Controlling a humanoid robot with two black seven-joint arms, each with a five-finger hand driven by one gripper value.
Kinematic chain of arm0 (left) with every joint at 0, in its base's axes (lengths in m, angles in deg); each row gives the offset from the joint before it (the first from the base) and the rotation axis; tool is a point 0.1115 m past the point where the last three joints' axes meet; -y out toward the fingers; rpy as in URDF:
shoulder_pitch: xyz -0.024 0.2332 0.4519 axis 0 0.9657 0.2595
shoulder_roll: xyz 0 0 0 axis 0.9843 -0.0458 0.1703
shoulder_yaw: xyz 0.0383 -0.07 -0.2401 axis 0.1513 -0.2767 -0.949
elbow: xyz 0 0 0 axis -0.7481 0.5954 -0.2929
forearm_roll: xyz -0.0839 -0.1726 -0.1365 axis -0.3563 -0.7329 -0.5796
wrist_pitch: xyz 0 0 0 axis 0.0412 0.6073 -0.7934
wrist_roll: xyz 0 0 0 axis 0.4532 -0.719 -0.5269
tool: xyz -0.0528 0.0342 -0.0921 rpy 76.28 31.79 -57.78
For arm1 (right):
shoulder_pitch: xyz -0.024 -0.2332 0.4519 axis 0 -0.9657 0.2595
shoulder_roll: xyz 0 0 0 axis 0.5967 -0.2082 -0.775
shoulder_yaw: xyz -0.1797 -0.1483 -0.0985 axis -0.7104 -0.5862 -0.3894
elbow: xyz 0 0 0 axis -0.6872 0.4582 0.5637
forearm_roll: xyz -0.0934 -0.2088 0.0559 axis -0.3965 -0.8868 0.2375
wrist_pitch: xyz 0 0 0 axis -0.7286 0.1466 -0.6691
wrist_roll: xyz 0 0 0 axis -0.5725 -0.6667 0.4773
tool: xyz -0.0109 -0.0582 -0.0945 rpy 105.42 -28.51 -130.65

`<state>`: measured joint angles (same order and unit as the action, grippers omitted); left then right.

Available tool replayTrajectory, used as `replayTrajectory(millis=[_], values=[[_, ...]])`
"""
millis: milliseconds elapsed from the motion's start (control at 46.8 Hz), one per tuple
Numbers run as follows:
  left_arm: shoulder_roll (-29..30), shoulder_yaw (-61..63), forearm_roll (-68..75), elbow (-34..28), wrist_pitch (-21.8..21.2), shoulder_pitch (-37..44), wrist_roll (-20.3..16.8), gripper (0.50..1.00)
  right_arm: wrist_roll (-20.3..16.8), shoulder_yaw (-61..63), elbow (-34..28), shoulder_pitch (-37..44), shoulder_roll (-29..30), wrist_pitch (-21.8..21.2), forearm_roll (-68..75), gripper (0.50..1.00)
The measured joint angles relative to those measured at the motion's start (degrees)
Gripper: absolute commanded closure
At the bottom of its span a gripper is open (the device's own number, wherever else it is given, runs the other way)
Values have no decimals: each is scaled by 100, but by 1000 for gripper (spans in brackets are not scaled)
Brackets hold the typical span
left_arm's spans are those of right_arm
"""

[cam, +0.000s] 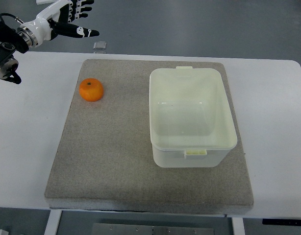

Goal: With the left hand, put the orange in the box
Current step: 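Swing the left hand over and lower it onto the orange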

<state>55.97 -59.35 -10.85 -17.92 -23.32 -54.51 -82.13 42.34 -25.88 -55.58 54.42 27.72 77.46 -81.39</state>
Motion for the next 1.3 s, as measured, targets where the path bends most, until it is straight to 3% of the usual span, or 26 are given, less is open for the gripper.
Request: replayTrajectory(millis=[192, 534, 812, 1303], values=[[236, 497, 1351, 275, -46, -97, -490, 555, 0, 0, 2, 0, 0, 0, 0, 568], [638, 595, 3573, 928, -233, -187, -626, 544, 0, 0, 0, 0, 0, 0, 0, 568], [1084, 1022, 4134, 1710, -189, -245, -814, 542, 0, 0, 0, 0, 0, 0, 0, 568], [985, 1298, 4965, 1600, -301, -432, -814, 542, 0, 0, 2, 0, 0, 0, 0, 568]])
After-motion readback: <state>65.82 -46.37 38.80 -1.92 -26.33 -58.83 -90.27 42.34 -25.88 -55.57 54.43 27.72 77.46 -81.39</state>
